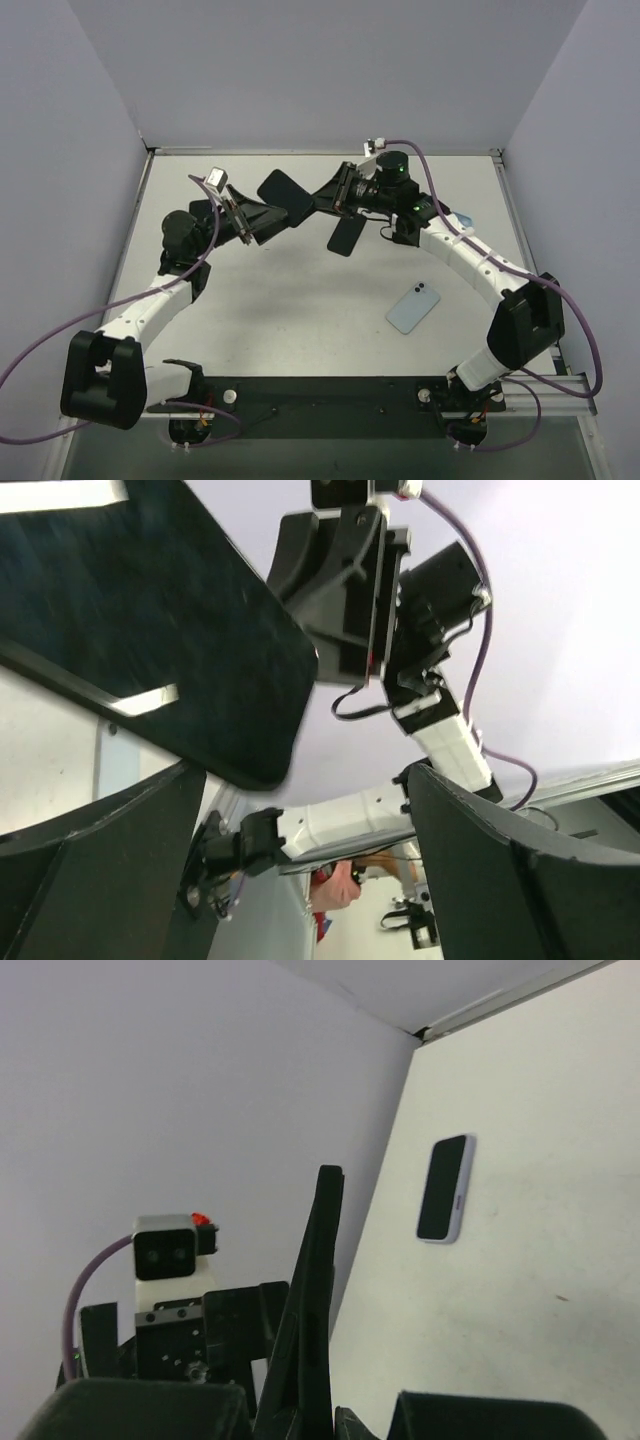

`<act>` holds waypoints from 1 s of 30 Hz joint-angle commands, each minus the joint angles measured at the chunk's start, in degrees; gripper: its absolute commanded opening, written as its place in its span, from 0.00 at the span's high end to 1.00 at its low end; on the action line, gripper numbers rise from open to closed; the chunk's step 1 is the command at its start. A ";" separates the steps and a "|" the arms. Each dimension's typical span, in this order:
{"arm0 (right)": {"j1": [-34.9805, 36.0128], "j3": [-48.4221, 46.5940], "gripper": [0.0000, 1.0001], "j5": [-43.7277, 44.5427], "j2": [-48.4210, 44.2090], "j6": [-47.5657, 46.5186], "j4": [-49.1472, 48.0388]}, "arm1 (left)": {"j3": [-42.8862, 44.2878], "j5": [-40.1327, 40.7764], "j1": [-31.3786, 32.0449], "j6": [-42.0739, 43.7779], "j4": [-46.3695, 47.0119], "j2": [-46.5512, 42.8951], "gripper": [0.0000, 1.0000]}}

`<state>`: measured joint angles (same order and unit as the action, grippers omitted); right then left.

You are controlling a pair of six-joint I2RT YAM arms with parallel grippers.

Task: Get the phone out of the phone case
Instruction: Remove the phone case from the phone.

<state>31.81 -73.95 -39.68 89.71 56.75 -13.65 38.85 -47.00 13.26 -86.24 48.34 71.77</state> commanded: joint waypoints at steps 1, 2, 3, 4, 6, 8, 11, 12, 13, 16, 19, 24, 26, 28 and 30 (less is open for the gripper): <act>-2.11 0.30 1.00 8.04 -4.46 -6.56 5.64 | -1.58 -3.80 -2.09 10.20 -9.44 -6.72 0.06; -2.11 0.30 1.00 8.48 -4.63 -7.44 7.22 | -1.85 -3.80 -2.53 12.21 -11.40 -7.86 0.06; -2.02 0.47 1.00 9.26 -4.72 -8.58 7.76 | -2.20 -3.80 -2.97 13.02 -12.90 -8.31 0.05; -1.93 0.65 1.00 9.79 -4.72 -9.46 8.46 | -2.64 -3.71 -3.41 13.98 -15.27 -8.83 0.05; -1.58 0.74 1.00 11.37 -4.55 -10.87 10.48 | -3.16 -3.62 -4.81 14.17 -16.78 -9.98 0.05; -0.18 -0.66 1.00 12.87 -3.67 -14.29 13.45 | -3.87 -3.45 -6.22 14.78 -18.27 -10.77 0.05; 3.86 -6.17 1.00 17.00 0.35 -20.70 23.36 | -2.47 -1.96 -7.01 19.34 -27.74 -10.25 0.05; 5.18 -7.16 1.00 17.70 1.59 -21.59 24.88 | -1.94 -1.17 -6.93 20.74 -33.51 -9.90 0.05; 6.32 -8.13 1.00 20.32 2.65 -22.47 26.03 | -1.68 0.41 -7.02 23.28 -35.75 -9.37 0.05; 11.16 -11.03 1.00 25.42 6.87 -26.16 29.72 | -2.37 3.66 -7.02 25.94 -39.98 -7.52 0.05; 16.77 -12.79 1.00 35.17 9.51 -30.72 32.71 | -4.48 5.77 -7.19 25.86 -40.25 -6.64 0.05; 27.05 -14.20 1.00 58.78 13.20 -41.26 36.24 | -5.37 10.34 -7.63 28.22 -45.77 -6.91 0.05; 29.09 -14.03 1.00 63.74 14.26 -43.21 36.15 | -5.54 10.88 -7.81 29.02 -46.84 -6.64 0.05; 31.02 -13.76 1.00 67.88 15.05 -45.14 35.89 | -5.54 11.49 -7.81 29.28 -47.81 -6.47 0.05; 31.99 -13.50 1.00 70.43 16.02 -46.11 35.36 | -5.98 12.11 -7.81 29.37 -48.25 -6.46 0.06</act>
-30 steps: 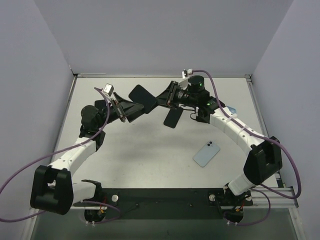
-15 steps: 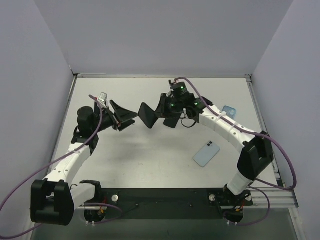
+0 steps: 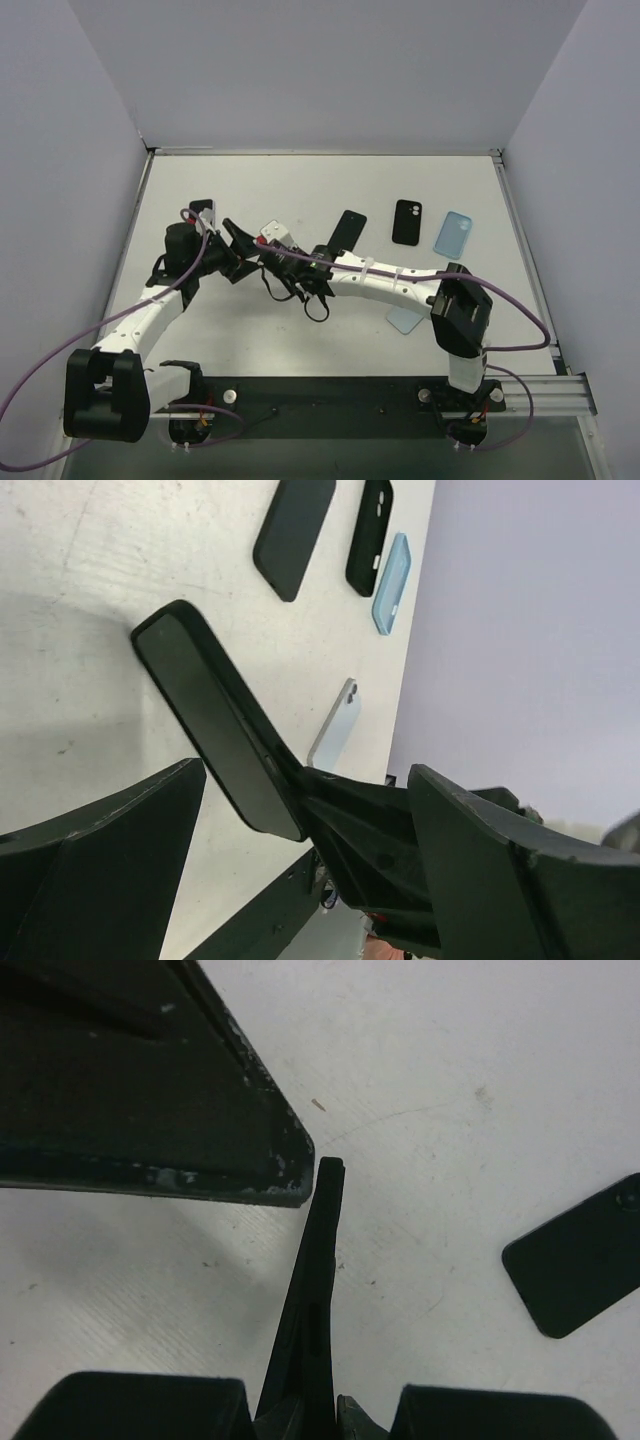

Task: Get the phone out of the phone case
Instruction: Remove the phone case from the phone.

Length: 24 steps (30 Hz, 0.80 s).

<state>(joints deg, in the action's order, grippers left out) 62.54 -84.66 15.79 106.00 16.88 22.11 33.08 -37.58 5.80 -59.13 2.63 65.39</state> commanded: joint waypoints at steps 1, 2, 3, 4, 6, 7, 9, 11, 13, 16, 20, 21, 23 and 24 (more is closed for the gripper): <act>2.05 -2.53 1.00 16.45 -0.09 -6.95 -1.27 | -0.47 2.86 -0.35 2.36 -2.55 -0.08 0.07; 2.40 -1.74 1.00 16.73 0.17 -7.39 -1.89 | -0.91 3.04 -0.44 2.36 -2.55 -0.34 0.07; 2.67 -1.39 1.00 16.64 0.26 -7.57 -2.50 | -1.17 3.22 -0.35 2.53 -4.29 -0.52 0.07; 2.85 -1.03 1.00 15.68 0.44 -7.74 -3.20 | -1.35 3.30 -0.44 3.05 -4.83 -0.52 0.07; 2.93 -0.50 1.00 14.01 0.88 -7.48 -3.74 | -1.35 4.18 -0.53 4.11 -7.71 -0.43 0.08; 2.85 -0.42 1.00 12.79 1.14 -7.13 -4.09 | -1.53 4.36 -0.44 4.72 -8.17 -0.43 0.08; 2.85 -0.07 1.00 9.45 1.84 -6.34 -4.61 | -3.36 3.75 -0.27 4.47 -7.04 -0.61 0.08; 2.76 0.11 1.00 6.20 2.54 -5.38 -5.41 | -5.21 3.05 -0.27 3.24 -4.67 -0.78 0.08; 2.67 0.11 1.00 4.52 3.07 -4.93 -6.11 | -7.06 1.46 0.00 3.32 0.60 -0.09 0.07; 2.23 -0.85 1.00 1.18 4.57 -4.23 -6.38 | -7.59 0.06 0.17 4.37 3.51 2.10 0.07; 1.88 -1.82 1.00 -2.07 6.15 -3.53 -6.29 | -8.12 -1.53 0.96 3.85 6.77 3.61 0.07; 1.62 -2.00 1.00 -3.39 6.33 -3.26 -6.29 | -8.12 -1.53 1.14 3.85 7.12 3.78 0.07; 1.18 -2.17 1.00 -4.71 6.68 -2.12 -6.20 | -8.21 -1.62 1.32 3.85 7.47 3.78 0.07; 0.92 -2.17 1.00 -5.33 6.77 -1.77 -6.11 | -8.21 -1.62 1.32 3.94 7.56 3.78 0.07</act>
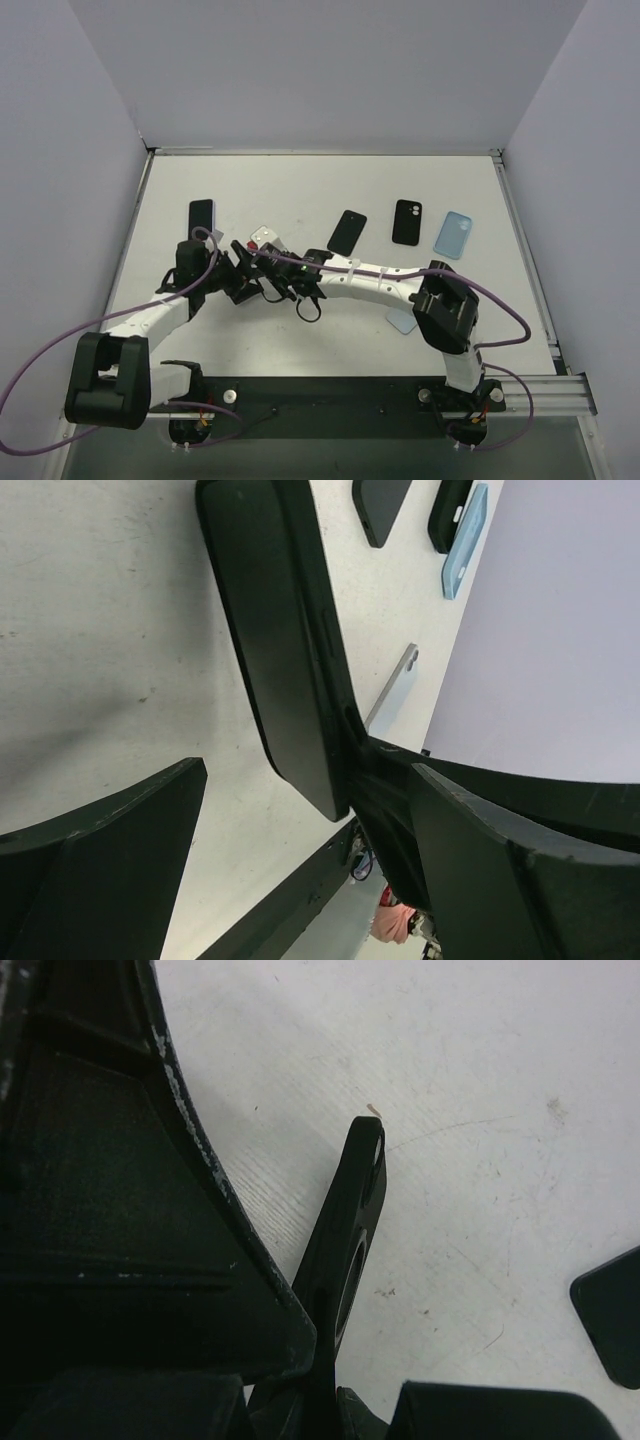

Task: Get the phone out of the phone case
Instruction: Remove the phone case from the phone.

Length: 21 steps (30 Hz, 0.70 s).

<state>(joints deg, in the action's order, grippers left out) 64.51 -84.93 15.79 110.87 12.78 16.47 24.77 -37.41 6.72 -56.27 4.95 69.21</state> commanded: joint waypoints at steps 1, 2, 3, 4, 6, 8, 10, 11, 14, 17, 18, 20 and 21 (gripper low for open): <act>-1.66 -1.91 1.00 -6.99 2.07 3.21 -0.56 | 0.01 -1.79 0.49 1.25 5.33 0.05 0.07; -2.02 -1.91 1.00 -7.79 2.16 3.57 -0.56 | -0.08 -1.79 0.57 1.43 5.33 0.22 0.08; -2.37 -1.82 1.00 -8.66 1.98 4.01 -0.65 | -0.16 -1.79 0.75 1.60 5.33 0.40 0.09; -3.16 -1.91 1.00 -10.76 2.07 4.88 -0.65 | -0.17 -1.70 0.84 2.12 5.25 0.75 0.11; -3.78 -2.00 1.00 -12.97 2.16 5.68 -0.74 | 0.01 -1.01 1.80 3.35 4.46 1.28 0.14; -4.91 -2.17 1.00 -15.43 2.51 6.73 -0.82 | 1.06 1.44 2.77 5.20 0.18 2.33 0.17; -5.53 -2.17 1.00 -17.89 3.03 7.35 -1.00 | 2.73 2.95 4.17 7.14 -2.13 3.38 0.22; -6.15 -2.26 1.00 -19.55 3.21 7.79 -1.00 | 2.91 3.83 4.26 7.23 -2.75 3.56 0.24; -6.76 -2.44 1.00 -22.11 4.00 8.40 -1.09 | 2.73 5.15 4.70 6.96 -2.75 4.00 0.29; -6.77 -2.61 1.00 -23.17 4.62 8.49 -1.18 | 2.65 5.50 4.88 6.79 -2.40 4.09 0.30; -6.85 -2.61 1.00 -24.65 4.79 8.84 -1.35 | 2.65 5.68 4.88 6.70 -2.40 4.00 0.30; -6.86 -2.88 1.00 -25.72 5.50 9.20 -1.53 | 2.73 6.12 4.97 6.79 -2.66 4.09 0.30; -6.85 -2.88 1.00 -26.59 5.67 9.28 -1.79 | 2.82 6.29 4.97 7.05 -2.93 4.00 0.31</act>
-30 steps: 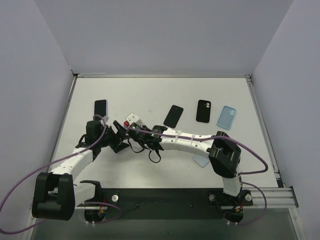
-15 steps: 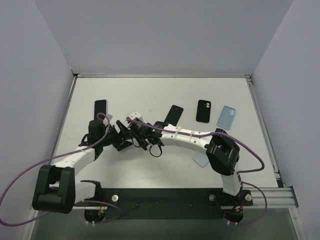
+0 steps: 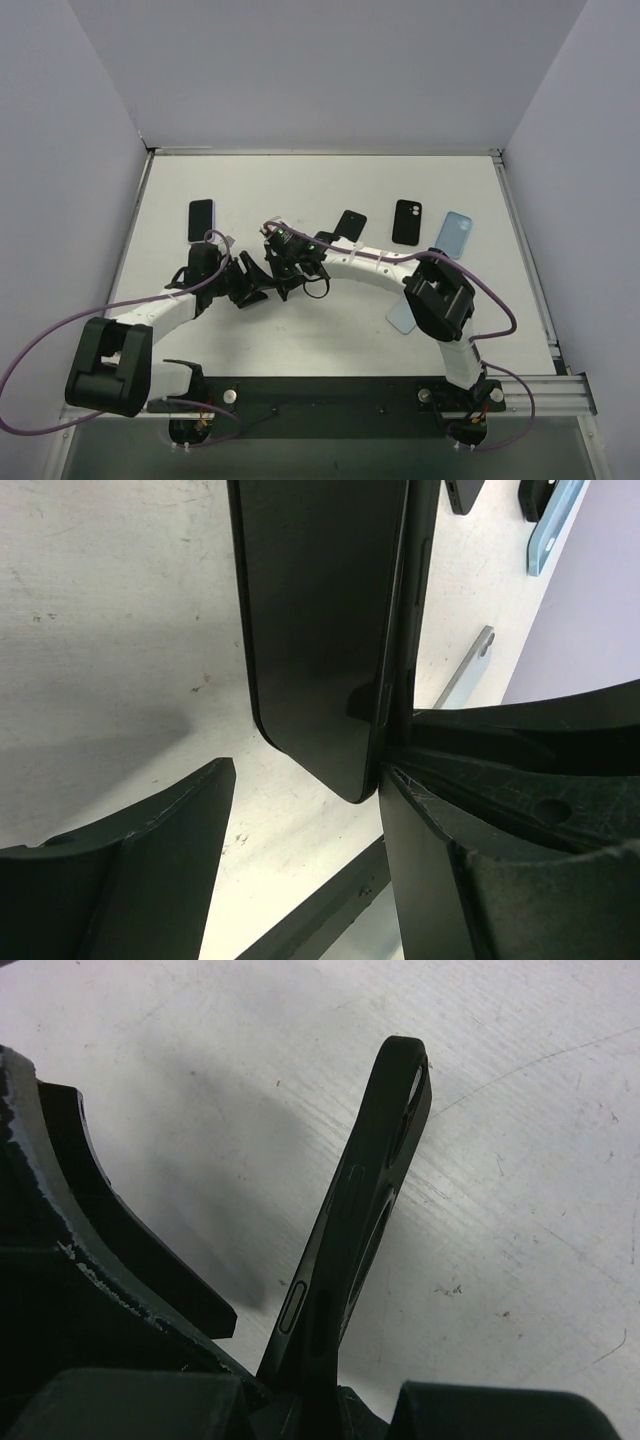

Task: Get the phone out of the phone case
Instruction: Remove the phone case from the phone.

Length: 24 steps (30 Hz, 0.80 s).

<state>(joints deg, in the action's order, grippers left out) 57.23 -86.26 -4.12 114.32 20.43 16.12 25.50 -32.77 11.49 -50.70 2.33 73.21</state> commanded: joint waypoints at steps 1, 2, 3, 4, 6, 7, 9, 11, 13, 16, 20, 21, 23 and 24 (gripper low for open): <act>0.34 -1.72 1.00 -7.13 2.66 1.90 -1.53 | 2.10 1.92 0.20 1.57 -0.57 -0.08 0.31; 0.42 -1.72 1.00 -7.39 2.75 1.99 -1.62 | 2.28 2.45 0.20 1.74 -1.27 -0.17 0.32; 0.34 -1.72 1.00 -7.83 2.83 2.07 -2.05 | 2.36 2.63 0.29 2.09 -1.71 -0.35 0.32; 0.42 -1.72 1.00 -8.36 3.10 2.25 -2.14 | 2.37 3.06 0.29 2.27 -2.15 -0.87 0.33; 0.34 -1.72 1.00 -8.97 3.36 2.51 -2.76 | 2.63 4.12 0.29 3.14 -4.24 -1.40 0.35; 0.16 -1.72 1.00 -9.58 3.62 2.78 -2.93 | 2.72 4.47 0.29 3.32 -4.61 -1.75 0.35; -0.10 -1.63 1.00 -11.08 3.89 3.48 -3.72 | 3.15 5.17 0.29 4.11 -5.84 -1.84 0.38; -0.63 -1.46 1.00 -13.01 4.50 4.44 -4.16 | 3.51 6.31 0.29 4.73 -7.59 -2.02 0.40; -0.81 -1.37 1.00 -13.89 4.85 4.88 -4.78 | 4.12 7.19 0.47 5.69 -8.74 -2.28 0.42; -0.98 -1.28 1.00 -14.60 5.12 5.32 -5.13 | 4.65 8.51 0.56 6.40 -10.32 -2.72 0.44; -1.42 -0.84 1.00 -15.30 5.21 6.03 -5.75 | 5.44 9.57 0.99 7.19 -11.46 -2.28 0.51; -1.42 -0.75 1.00 -15.30 5.12 6.03 -5.75 | 5.62 9.83 1.26 7.37 -11.73 -1.93 0.53; -1.51 -0.75 1.00 -15.30 4.95 6.03 -5.84 | 6.32 10.80 1.87 7.80 -12.78 -1.49 0.61; -1.60 -0.75 1.00 -15.30 4.86 6.12 -5.84 | 6.58 11.15 2.05 7.98 -13.13 -1.06 0.63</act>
<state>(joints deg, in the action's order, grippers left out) 54.78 -87.07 -15.51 116.11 23.99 13.50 30.04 -27.86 12.29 -45.32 -8.38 70.57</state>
